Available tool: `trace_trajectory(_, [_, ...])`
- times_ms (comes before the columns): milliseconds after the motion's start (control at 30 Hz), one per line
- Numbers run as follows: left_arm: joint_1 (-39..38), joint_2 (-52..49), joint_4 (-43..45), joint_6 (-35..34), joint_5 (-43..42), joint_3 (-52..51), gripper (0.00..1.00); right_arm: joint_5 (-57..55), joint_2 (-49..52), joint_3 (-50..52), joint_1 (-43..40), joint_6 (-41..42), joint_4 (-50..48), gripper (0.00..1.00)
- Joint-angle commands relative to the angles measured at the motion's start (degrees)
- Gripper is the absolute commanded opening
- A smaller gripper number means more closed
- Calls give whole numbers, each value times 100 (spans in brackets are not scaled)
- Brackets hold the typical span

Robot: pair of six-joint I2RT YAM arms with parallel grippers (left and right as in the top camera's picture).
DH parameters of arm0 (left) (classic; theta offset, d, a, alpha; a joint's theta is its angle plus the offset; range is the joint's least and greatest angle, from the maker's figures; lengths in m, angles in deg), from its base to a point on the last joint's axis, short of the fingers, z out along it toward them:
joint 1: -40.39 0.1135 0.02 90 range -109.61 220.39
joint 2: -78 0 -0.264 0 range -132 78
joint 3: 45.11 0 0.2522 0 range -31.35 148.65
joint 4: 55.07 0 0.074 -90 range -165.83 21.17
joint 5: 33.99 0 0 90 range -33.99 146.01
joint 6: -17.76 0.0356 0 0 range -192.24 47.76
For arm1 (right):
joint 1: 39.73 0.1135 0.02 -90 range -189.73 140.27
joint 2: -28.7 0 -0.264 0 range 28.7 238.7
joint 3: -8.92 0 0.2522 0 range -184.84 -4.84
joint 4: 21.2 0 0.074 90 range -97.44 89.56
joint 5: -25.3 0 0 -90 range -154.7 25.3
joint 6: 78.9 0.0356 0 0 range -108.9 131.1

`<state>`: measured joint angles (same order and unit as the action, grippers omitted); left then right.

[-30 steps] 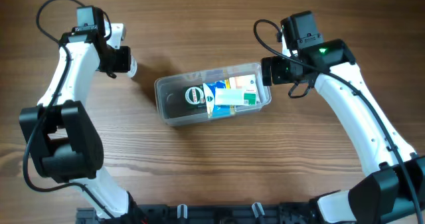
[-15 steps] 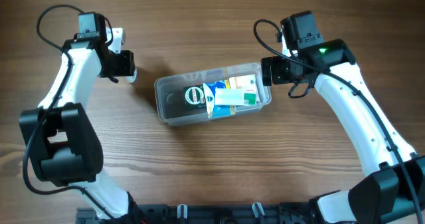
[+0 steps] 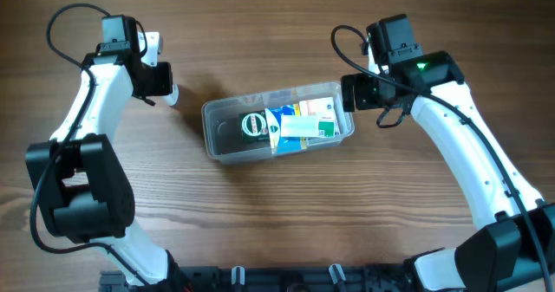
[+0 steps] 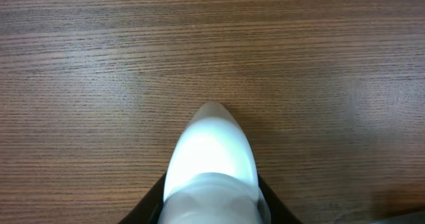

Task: Pack container
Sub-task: 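Lower the left gripper and close it on the white bottle, then lift the bottle and carry it right over the container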

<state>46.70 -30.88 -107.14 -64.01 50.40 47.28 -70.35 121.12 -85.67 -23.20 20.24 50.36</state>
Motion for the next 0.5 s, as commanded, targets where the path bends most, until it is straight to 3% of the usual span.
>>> trace_trajectory(0, [-9,291,-7,-219,11,-105,18,-74,74,-85,-17,-13,-15,100])
trace_trajectory(300, [-9,2260,-621,-608,-396,-105,21,-74,74,-85,-17,-13,-15,100])
trace_trajectory(467, [-11,3294,-977,-874,-1545,-105,22,-74,74,-85,-17,-13,-15,100])
